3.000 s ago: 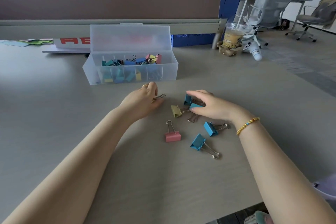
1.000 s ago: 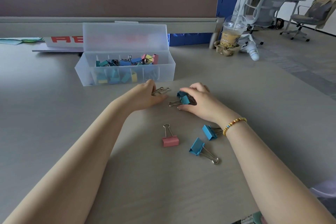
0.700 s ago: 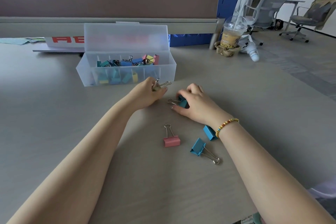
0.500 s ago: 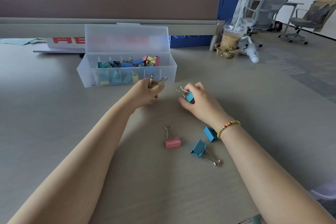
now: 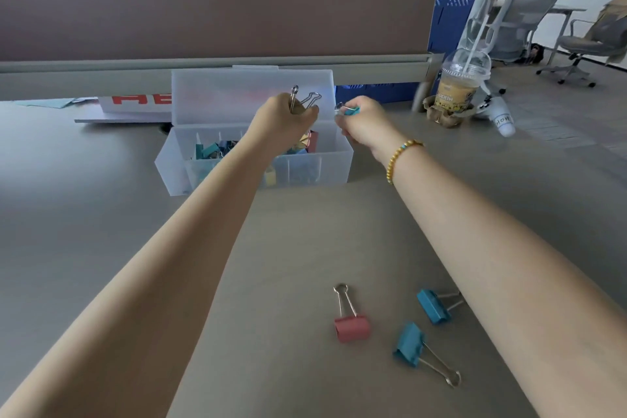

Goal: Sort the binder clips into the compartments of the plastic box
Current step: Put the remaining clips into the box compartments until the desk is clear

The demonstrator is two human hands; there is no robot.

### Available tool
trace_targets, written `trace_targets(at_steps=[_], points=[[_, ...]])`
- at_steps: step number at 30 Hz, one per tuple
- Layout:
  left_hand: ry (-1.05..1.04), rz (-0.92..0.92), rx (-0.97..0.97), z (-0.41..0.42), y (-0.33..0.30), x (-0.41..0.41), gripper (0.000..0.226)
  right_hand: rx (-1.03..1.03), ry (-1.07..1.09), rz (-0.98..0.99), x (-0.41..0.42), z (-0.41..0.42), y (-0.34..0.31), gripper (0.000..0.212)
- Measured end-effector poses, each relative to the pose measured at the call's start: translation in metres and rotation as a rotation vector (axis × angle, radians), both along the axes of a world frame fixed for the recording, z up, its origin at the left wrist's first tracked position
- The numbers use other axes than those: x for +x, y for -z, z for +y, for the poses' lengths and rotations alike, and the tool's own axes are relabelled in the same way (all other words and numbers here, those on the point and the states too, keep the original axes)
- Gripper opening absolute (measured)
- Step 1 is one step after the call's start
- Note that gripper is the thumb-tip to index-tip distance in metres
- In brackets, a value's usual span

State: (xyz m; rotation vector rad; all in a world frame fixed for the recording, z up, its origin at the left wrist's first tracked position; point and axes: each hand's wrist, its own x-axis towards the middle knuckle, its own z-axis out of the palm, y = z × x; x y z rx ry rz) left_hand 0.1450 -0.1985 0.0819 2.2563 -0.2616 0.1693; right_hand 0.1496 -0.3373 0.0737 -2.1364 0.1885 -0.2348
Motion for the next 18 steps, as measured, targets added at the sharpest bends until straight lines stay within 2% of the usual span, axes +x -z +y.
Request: trace_targets(at_steps=[2,5,7,10,13,16,18], points=[[-0.006,0.0,0.025,0.001,-0.003,0.01,0.042,-0.101,-0.022,0.094,0.02,0.009,-0.002,0.025],[-0.011,0.009,0.039,0.005,-0.005,0.021,0.043,-0.405,-0.066,0.222,0.034,0.018,-0.001,0.024],[-0.009,0.002,0.051,0.009,-0.005,0.029,0.044,-0.572,-0.064,0.183,0.036,0.024,-0.002,0.029],[-0.016,0.011,0.062,0.016,-0.008,0.039,0.041,-0.683,-0.068,0.142,0.035,0.029,-0.006,0.02],[-0.024,0.06,0.103,0.016,-0.008,0.048,0.04,-0.631,-0.07,0.096,0.039,0.025,-0.006,0.017],[-0.006,0.095,0.18,0.008,-0.003,0.05,0.036,-0.367,-0.024,-0.008,0.04,0.006,0.0,0.03],[-0.006,0.068,0.224,-0.002,-0.002,0.048,0.037,-0.2,0.032,-0.072,0.041,-0.007,0.008,0.031]])
